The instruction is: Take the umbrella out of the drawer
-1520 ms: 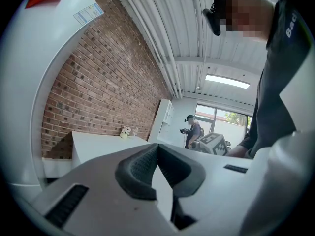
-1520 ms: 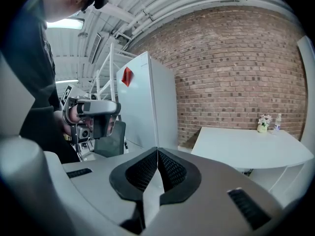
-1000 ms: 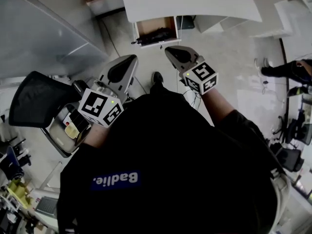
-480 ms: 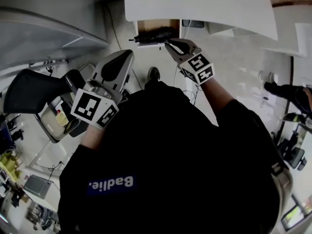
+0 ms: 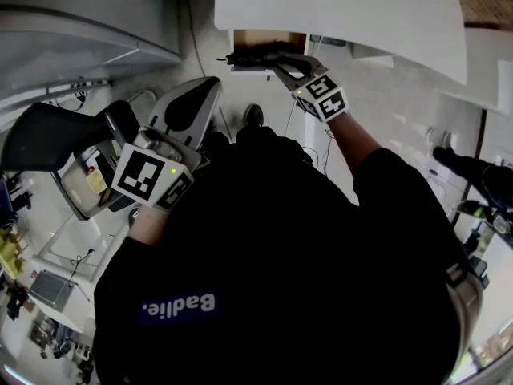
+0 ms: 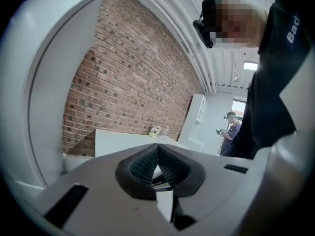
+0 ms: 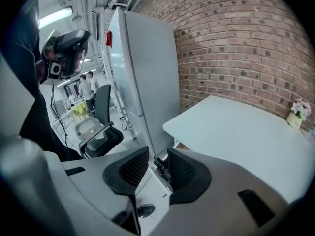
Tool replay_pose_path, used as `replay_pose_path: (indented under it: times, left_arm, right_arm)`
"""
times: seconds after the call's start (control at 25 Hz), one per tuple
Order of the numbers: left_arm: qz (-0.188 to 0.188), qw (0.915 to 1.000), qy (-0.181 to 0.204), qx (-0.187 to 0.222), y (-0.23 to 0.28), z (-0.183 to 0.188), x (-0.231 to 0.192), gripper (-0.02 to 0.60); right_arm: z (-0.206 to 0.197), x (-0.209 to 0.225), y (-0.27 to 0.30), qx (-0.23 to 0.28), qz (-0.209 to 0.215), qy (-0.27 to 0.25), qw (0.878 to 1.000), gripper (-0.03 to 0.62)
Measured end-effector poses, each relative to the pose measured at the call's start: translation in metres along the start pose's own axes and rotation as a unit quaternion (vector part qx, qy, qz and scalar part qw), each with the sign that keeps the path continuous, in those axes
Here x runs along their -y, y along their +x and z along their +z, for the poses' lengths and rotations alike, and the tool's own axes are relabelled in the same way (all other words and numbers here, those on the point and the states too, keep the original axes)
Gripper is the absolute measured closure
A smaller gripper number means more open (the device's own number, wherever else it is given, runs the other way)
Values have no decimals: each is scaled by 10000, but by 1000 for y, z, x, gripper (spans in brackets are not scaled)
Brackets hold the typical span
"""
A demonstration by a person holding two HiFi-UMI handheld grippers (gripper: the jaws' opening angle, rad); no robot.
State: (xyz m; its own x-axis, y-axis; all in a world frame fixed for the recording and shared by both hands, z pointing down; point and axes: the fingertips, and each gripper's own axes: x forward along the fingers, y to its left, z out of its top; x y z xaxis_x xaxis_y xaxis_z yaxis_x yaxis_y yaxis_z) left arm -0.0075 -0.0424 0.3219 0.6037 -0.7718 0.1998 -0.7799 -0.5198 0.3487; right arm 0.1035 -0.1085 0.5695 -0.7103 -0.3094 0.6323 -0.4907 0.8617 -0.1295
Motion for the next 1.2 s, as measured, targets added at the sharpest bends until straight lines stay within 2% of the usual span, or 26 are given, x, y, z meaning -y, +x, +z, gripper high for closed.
replay_pose_path:
  times: [0.32, 0.64, 0.8, 1.2]
  left_arm:
    - [-33, 9999, -26, -110, 2, -1, -18, 578]
    - [88, 9997, -94, -189, 13, -4, -26, 579]
    - [246, 9993, -140, -245, 18, -7, -32, 579]
    - [656, 9974, -147, -275, 22, -6, -49, 579]
  right_arm:
    - [-32, 21, 38, -621, 24, -428, 9972, 420]
    - [-72, 33, 84, -1287, 304, -1024, 9859, 391]
    - [-91, 41, 107, -1601, 468, -1338, 9769, 382]
    - [-139, 56, 154, -2327, 864, -2184, 9438, 362]
